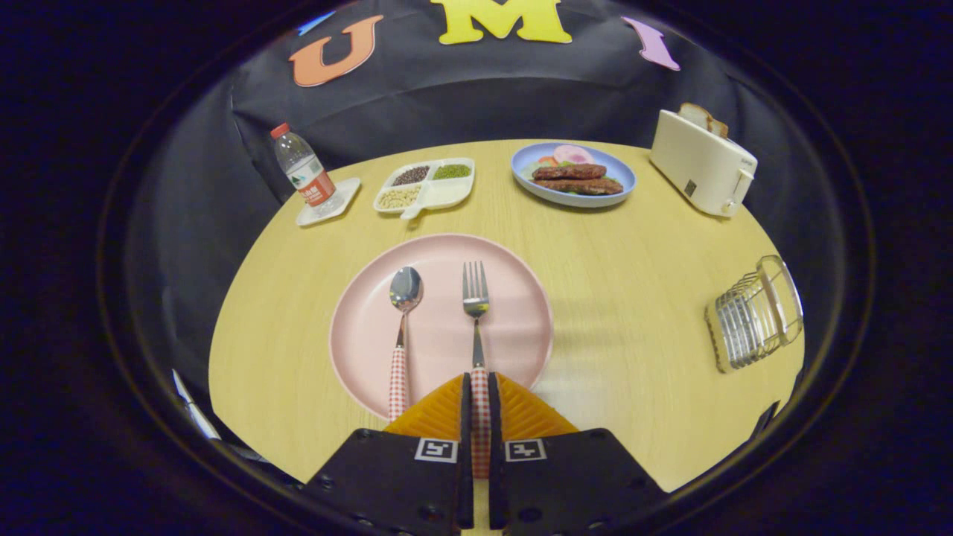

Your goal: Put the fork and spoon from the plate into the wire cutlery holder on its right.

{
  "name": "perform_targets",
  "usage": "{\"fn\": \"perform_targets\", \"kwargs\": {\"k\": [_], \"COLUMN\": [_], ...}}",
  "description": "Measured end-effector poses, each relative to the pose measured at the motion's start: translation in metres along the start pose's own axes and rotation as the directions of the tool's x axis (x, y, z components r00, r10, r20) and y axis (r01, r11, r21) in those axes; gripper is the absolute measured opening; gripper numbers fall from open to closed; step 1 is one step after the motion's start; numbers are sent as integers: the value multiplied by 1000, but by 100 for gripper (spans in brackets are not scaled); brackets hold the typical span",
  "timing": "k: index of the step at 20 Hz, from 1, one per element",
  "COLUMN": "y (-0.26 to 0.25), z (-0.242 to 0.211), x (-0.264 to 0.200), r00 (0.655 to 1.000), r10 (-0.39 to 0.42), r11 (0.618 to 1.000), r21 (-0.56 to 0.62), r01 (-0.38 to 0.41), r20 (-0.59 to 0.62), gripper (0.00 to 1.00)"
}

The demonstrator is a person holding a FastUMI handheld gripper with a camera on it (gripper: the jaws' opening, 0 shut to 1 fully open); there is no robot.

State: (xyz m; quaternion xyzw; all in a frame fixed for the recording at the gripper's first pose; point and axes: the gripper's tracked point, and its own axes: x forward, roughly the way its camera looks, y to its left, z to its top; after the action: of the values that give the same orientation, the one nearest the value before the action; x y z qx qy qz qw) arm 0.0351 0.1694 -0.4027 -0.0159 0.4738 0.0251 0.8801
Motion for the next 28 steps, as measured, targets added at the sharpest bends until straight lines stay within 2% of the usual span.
{"fn": "perform_targets", "kwargs": {"k": [5, 11, 15, 18, 22, 26, 28], "y": [-46, -137, -192, -223, -250, -273, -278], "z": [27, 72, 83, 79, 66, 53, 46], "x": [-62, -118, -140, -154, -169, -173, -171], "r00": [999, 996, 997, 997, 990, 966, 948], "r10": [23, -20, -54, -77, -68, -107, -104], "r11": [998, 996, 995, 992, 993, 988, 992], "r21": [-64, -88, -84, -98, -104, -130, -104], "r01": [-21, 27, 59, 77, 55, 78, 76], "r20": [25, 82, 62, 0, -126, -235, -301], "gripper": [8, 8, 8, 8, 8, 8, 8]}}
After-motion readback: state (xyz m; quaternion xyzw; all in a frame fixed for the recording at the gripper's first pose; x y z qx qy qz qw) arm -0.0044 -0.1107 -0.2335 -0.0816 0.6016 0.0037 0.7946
